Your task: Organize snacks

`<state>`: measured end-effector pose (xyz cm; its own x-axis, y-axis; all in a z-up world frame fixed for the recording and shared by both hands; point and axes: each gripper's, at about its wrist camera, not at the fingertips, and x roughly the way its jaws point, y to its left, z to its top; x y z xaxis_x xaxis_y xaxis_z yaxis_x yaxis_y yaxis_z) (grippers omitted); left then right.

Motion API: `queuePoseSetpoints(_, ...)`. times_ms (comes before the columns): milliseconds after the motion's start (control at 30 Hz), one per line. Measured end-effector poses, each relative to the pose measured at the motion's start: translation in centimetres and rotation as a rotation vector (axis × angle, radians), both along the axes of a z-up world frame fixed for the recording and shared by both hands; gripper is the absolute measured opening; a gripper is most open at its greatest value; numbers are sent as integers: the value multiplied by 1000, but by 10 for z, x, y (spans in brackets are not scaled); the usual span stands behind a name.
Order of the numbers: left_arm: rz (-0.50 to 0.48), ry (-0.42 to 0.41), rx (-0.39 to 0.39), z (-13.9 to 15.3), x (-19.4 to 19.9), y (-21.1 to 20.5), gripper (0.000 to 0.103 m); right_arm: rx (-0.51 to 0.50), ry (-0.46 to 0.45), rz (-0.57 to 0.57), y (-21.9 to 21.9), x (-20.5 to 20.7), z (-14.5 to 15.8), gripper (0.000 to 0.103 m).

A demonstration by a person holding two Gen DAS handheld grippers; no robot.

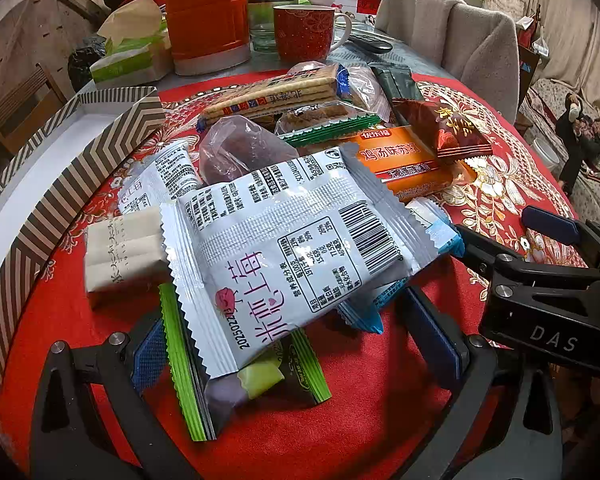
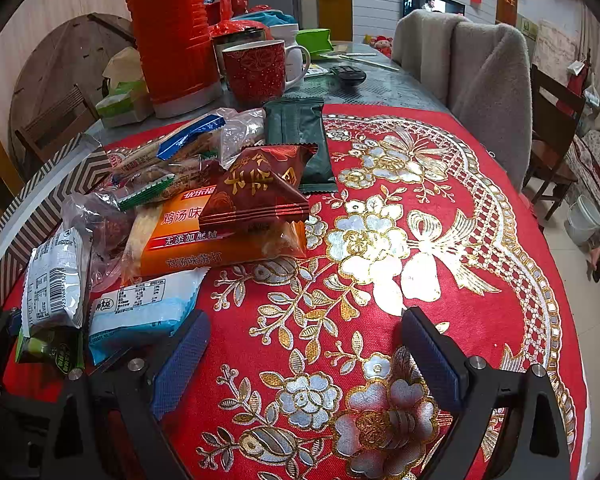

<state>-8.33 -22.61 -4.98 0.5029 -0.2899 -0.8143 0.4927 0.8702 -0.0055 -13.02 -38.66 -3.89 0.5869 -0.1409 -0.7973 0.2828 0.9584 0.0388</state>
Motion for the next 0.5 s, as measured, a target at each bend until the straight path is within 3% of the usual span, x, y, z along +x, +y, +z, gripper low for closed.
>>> queuePoseSetpoints(500,0,0,0,0,0,0,103,1,0,-1,0,0,0,97)
